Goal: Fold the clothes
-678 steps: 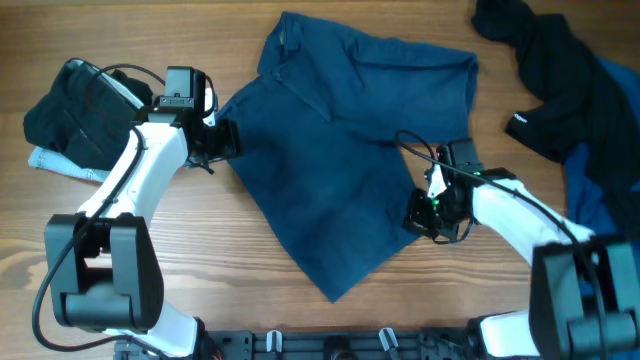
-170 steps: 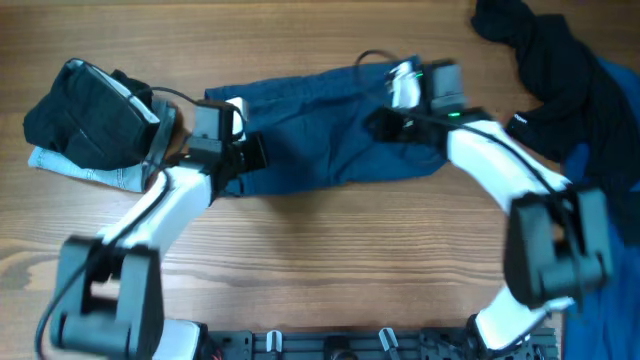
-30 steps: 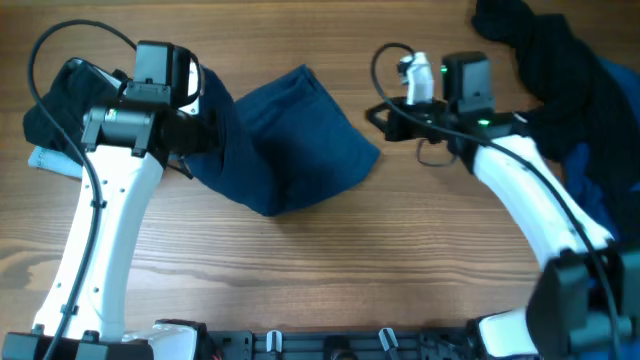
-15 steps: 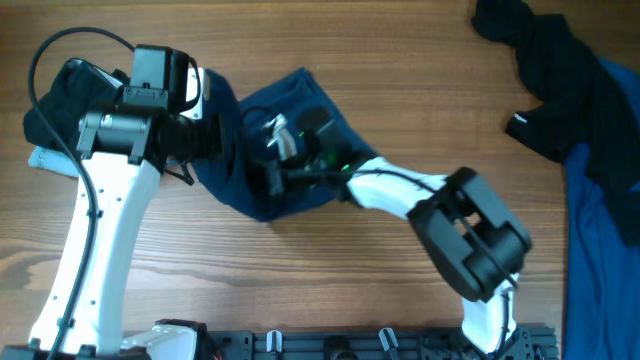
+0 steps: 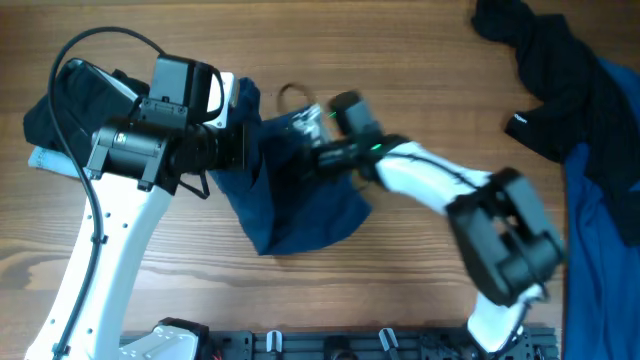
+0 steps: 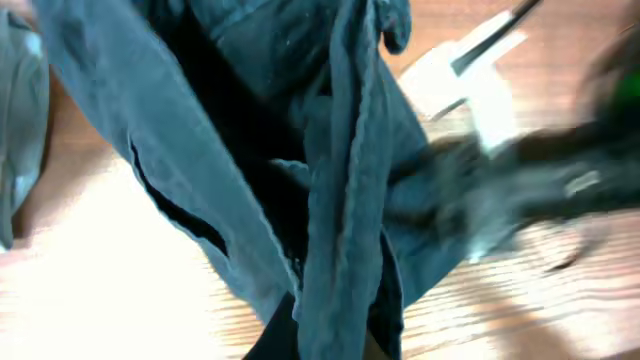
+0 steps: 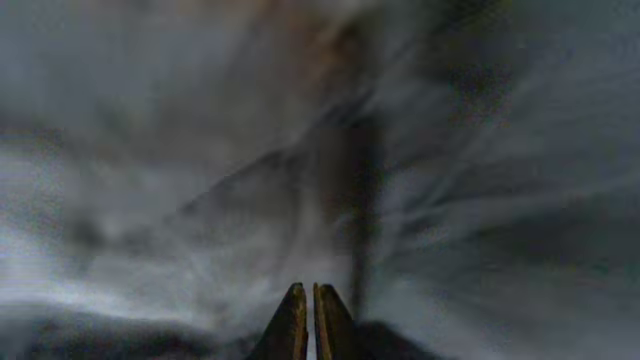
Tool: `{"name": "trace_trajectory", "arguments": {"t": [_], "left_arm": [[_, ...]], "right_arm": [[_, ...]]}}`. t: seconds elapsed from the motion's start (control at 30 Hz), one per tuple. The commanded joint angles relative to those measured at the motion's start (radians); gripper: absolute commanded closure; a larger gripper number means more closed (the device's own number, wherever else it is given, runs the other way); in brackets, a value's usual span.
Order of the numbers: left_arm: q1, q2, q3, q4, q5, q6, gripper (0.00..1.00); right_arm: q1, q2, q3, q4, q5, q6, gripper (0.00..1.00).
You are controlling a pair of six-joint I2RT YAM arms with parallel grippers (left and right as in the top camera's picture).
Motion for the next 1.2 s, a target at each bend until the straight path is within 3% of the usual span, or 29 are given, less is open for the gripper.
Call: {"name": "trace_trajectory", "arguments": {"t": [0.0,0.23,0.57,0.63,0.67,0.7,0.77,0.83,0.9,0.97,1.0,1.1,1.13,1.17], "left_arm": [[-0.011,-0.016,0.026,-0.026,0.04,0.006,0.96],[-0.179,0.12,0.024,-0.006,0.067,0.0,0.96],[-0.407,0.576,0.024,0.237,0.063,-0.074,0.95],[-0.413,0.592,0.025,0.229,0.063,-0.085,0.68],[-0.412,0.582,0.029,0.218,0.059,-0.086,0.62],[-0.407,0.562,0.04,0.194,0.059,-0.086,0.39],[-0.391,0.502,0.074,0.141,0.047,-0.086,0.27],[-0.37,0.436,0.101,0.1,0.0,-0.085,0.05],[-0.337,0.357,0.105,0.082,-0.047,-0.085,0.0],[-0.276,0.279,0.105,0.069,-0.064,-0.086,0.03],[-0.237,0.252,0.105,0.062,-0.063,-0.094,0.1],[-0.131,0.231,0.1,0.041,-0.005,-0.114,0.8],[-0.109,0.239,0.084,0.045,0.02,-0.113,0.93],[-0.095,0.246,0.061,0.051,0.031,-0.111,0.96]], "right_arm": [[-0.175,-0.145,0.002,-0.095,0.157,-0.14,0.96],[-0.389,-0.303,0.002,-0.209,0.169,-0.192,0.95],[-0.423,-0.302,0.002,-0.322,0.244,-0.243,0.96],[-0.423,-0.302,0.002,-0.33,0.258,-0.243,0.96],[-0.423,-0.302,0.002,-0.332,0.257,-0.244,0.96],[-0.423,-0.302,0.002,-0.333,0.257,-0.251,0.96],[-0.423,-0.302,0.002,-0.338,0.256,-0.287,0.94],[-0.423,-0.302,0.002,-0.338,0.246,-0.343,0.89],[-0.423,-0.303,0.002,-0.331,0.171,-0.468,0.85],[-0.423,-0.314,0.002,-0.325,0.045,-0.597,0.8],[-0.422,-0.322,0.002,-0.325,0.001,-0.634,0.8],[-0.402,-0.348,0.002,-0.348,-0.048,-0.658,0.82],[-0.384,-0.348,0.002,-0.375,-0.046,-0.66,0.82],[-0.364,-0.342,0.002,-0.403,-0.033,-0.661,0.82]]}}
